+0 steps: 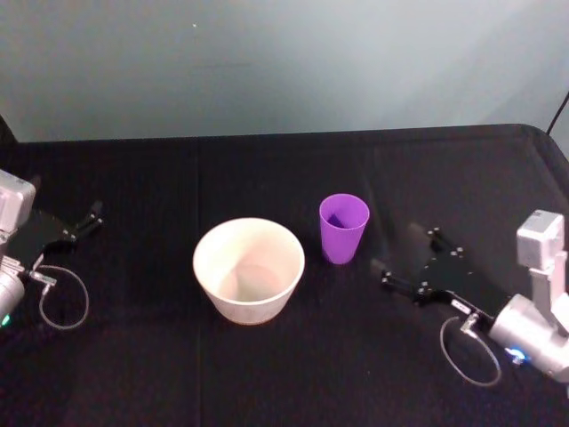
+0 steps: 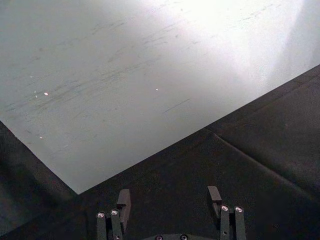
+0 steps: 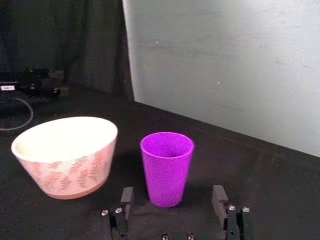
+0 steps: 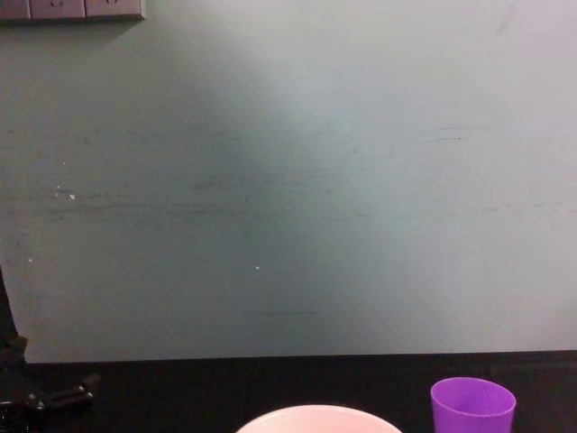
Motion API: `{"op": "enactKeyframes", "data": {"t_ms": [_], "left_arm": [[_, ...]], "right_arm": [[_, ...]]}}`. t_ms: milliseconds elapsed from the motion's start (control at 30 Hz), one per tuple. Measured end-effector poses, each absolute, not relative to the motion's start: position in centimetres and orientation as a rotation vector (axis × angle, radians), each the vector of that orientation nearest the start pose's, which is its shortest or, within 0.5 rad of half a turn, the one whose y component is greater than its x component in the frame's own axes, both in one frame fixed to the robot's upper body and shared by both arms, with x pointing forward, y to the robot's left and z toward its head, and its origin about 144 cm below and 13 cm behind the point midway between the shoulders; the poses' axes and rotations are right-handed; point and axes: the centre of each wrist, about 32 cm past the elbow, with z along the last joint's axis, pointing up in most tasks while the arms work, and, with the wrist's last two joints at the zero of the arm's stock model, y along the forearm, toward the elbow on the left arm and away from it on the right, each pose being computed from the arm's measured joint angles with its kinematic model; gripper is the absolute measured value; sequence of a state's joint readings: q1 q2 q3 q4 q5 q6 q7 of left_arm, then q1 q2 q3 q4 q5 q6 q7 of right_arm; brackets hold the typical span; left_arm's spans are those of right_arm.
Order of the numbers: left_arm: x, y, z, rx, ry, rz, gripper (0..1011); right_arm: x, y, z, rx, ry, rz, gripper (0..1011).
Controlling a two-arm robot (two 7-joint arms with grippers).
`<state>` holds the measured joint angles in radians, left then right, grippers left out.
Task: Pick up the cup and pour the mung beans from the cup into the bowl.
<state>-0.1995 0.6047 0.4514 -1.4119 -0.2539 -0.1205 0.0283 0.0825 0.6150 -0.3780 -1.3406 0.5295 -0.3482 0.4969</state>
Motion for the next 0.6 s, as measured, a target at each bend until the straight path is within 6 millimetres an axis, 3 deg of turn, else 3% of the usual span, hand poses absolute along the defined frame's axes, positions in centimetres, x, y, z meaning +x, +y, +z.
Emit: {"op": "enactKeyframes", "data": {"t_ms": [600], "left_arm": [[48.9,31.0,114.0,0.305,-0.285,1.248,1000]], "right_arm": [[47.5,-30.5,109.2,-0.047,-0.053,-0.885,1003]]}}
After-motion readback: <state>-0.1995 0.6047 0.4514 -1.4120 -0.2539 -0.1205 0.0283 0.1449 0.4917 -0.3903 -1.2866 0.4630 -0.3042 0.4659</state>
